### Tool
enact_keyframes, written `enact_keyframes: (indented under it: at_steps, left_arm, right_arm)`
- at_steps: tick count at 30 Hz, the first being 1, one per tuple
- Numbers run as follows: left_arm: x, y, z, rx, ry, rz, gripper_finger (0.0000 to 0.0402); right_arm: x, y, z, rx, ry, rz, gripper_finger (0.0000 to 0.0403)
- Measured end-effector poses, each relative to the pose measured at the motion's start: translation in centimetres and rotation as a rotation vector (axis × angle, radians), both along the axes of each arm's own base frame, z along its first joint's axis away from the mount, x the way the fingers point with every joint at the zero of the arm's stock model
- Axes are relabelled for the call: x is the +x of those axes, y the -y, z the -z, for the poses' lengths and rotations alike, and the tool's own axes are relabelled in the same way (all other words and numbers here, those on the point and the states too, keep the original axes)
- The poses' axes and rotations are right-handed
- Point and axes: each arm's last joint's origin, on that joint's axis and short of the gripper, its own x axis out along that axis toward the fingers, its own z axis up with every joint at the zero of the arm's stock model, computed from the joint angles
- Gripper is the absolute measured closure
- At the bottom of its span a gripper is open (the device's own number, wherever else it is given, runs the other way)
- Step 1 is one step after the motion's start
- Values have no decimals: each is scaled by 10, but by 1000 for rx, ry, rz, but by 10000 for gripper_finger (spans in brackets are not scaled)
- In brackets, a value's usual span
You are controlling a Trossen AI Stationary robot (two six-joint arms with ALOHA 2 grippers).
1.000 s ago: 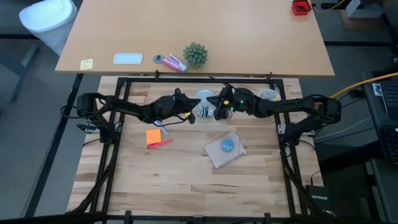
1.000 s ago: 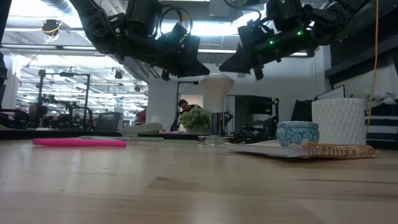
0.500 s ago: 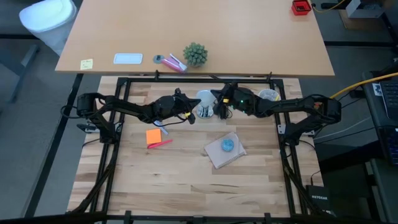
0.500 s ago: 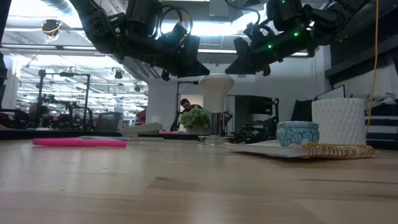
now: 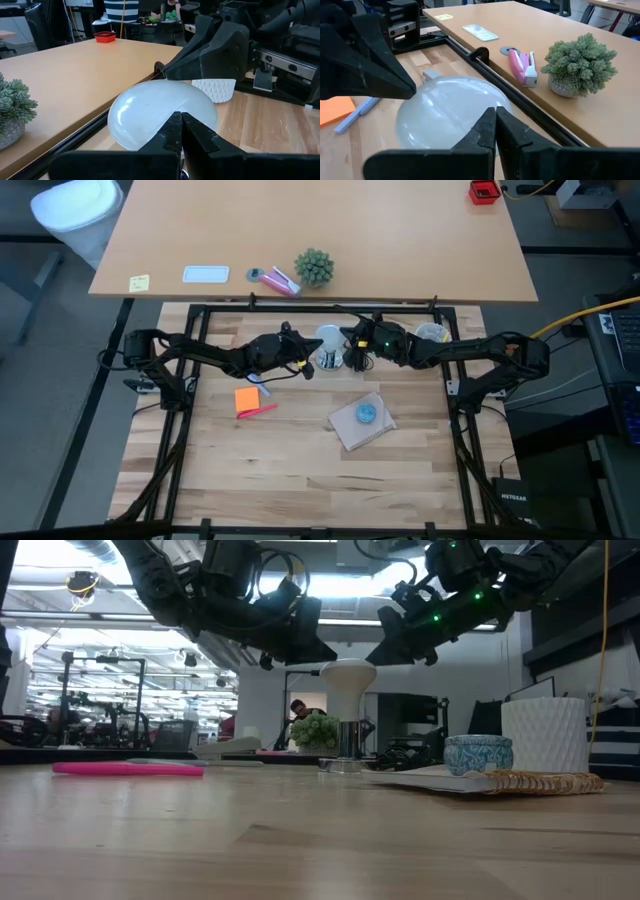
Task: Screw lightbulb
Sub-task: Insert the lightbulb into the lamp
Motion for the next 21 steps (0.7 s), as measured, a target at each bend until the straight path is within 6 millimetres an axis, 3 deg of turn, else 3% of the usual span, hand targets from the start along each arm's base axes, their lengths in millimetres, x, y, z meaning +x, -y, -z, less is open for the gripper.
enact_keyframes:
  at_steps: [9, 21]
  left_arm:
    - [3, 11, -9, 30, 93, 34, 401]
    - [5, 28, 2, 0, -19, 79, 401]
  right_arm:
    - [0, 0, 1, 3, -9, 0, 391]
    - [0, 0, 1, 4, -11, -1, 391]
